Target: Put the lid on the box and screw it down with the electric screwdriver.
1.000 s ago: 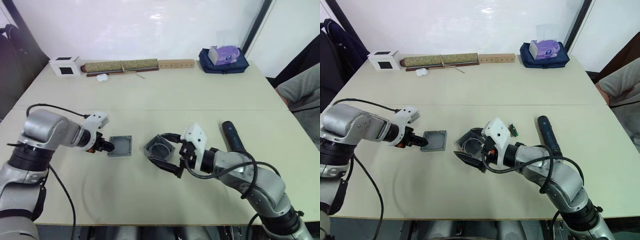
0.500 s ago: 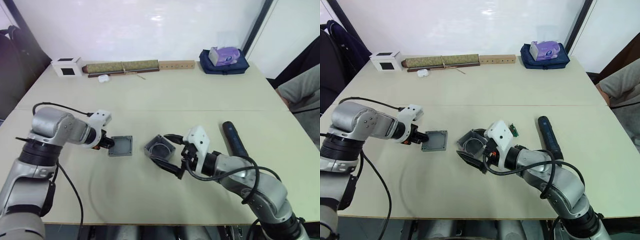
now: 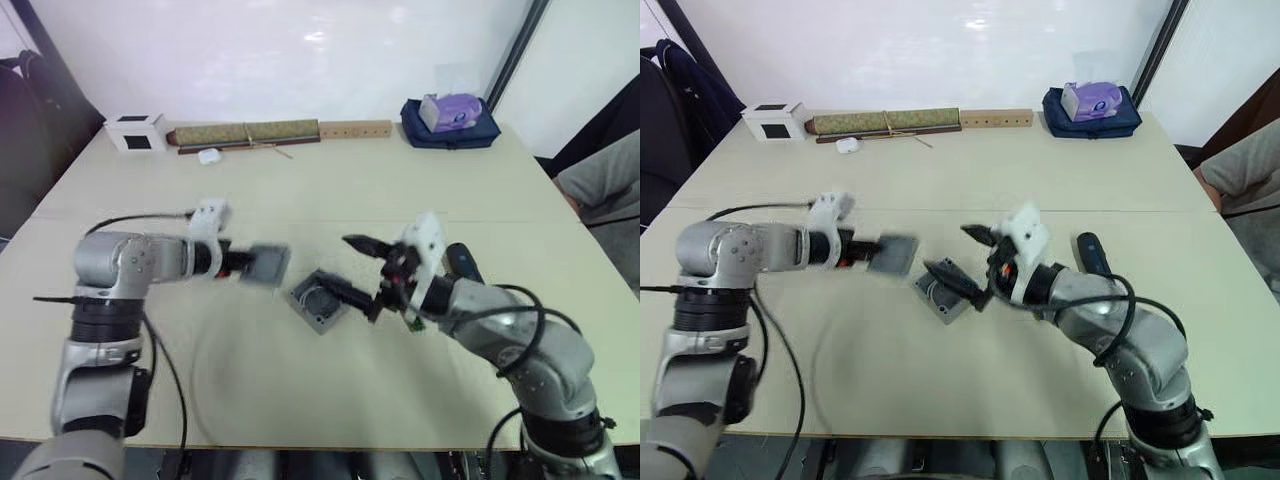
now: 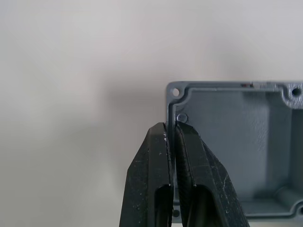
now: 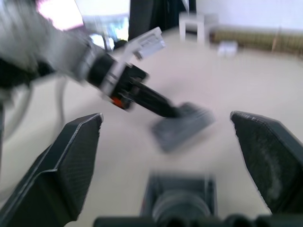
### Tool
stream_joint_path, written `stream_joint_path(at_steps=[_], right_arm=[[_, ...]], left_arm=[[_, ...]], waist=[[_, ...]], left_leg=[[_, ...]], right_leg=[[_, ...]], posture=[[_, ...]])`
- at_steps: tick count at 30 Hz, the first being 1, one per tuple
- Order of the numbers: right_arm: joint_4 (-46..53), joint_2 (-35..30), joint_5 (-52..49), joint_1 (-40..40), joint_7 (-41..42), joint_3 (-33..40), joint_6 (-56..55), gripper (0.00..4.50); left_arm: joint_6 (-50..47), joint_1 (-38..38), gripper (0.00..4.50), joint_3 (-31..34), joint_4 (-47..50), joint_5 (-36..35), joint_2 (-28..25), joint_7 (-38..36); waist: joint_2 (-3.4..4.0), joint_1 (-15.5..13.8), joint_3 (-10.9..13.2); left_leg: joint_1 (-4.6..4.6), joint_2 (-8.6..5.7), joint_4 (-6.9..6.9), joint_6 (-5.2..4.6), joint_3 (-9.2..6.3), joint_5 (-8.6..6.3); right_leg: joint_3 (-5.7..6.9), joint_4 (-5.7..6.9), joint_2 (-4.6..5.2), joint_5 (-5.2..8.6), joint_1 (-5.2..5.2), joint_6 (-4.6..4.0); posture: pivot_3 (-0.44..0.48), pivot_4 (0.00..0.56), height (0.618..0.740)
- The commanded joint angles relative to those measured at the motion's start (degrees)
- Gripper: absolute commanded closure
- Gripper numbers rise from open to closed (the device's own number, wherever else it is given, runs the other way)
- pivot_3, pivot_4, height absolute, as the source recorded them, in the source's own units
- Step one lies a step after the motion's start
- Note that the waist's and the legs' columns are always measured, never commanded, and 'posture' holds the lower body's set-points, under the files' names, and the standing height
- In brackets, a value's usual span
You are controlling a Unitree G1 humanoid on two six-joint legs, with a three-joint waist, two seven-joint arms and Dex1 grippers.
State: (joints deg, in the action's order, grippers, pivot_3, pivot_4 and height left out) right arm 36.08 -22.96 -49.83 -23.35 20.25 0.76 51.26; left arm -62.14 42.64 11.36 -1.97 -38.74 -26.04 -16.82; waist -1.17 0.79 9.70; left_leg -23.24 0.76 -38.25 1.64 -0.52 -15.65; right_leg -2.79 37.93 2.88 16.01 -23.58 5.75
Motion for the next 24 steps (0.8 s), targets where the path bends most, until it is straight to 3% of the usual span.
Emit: stream_joint_path(at_steps=[1, 7, 11, 24], right_arm=[[-12.39, 4.85, 0.58, -11.74, -8.04, 2.26, 3.69, 0.00], [-24.32, 6.80, 3.10, -19.92, -8.47, 2.40, 5.77, 0.00], [-28.62, 8.13, 1.75, -23.07, -10.94, 7.03, 7.17, 0.00], [-25.38, 10.66, -1.89, -23.04, -14.12, 12.03, 12.05, 0.00]], left_arm=[[21.29, 3.19, 4.43, 1.64, -0.29, 5.69, 4.28, -1.53], [28.66, 5.23, 4.43, -2.88, -3.39, 8.73, 8.98, -5.73], [31.52, 4.74, 4.43, -5.50, -2.72, 12.10, 8.68, -7.43], [32.25, 3.85, 4.43, -6.41, -1.91, 14.11, 9.26, -9.24]], waist=[[0.01, 0.46, 0.00], [0.01, -0.15, -0.01], [0.01, 0.17, -0.01], [0.02, 0.29, 0.00]], left_leg=[[0.02, -0.01, 0.03, 0.02, 0.12, 0.01], [-0.15, -0.07, 0.13, 0.12, 0.20, 0.07], [-0.44, -0.15, 0.10, 0.10, 0.24, 0.06], [-0.47, 0.02, 0.11, 0.11, 0.22, 0.06]], right_leg=[[-0.06, 0.01, 0.01, -0.03, -0.04, -0.03], [0.02, -0.11, -0.11, -0.09, -0.12, -0.13], [-0.13, -0.01, 0.04, -0.11, -0.54, -0.08], [-0.15, 0.12, -0.17, -0.11, -0.72, -0.09]], posture=[[0.000, 0.150, 0.740], [0.000, 0.150, 0.740], [0.000, 0.150, 0.740], [0.000, 0.150, 0.740]])
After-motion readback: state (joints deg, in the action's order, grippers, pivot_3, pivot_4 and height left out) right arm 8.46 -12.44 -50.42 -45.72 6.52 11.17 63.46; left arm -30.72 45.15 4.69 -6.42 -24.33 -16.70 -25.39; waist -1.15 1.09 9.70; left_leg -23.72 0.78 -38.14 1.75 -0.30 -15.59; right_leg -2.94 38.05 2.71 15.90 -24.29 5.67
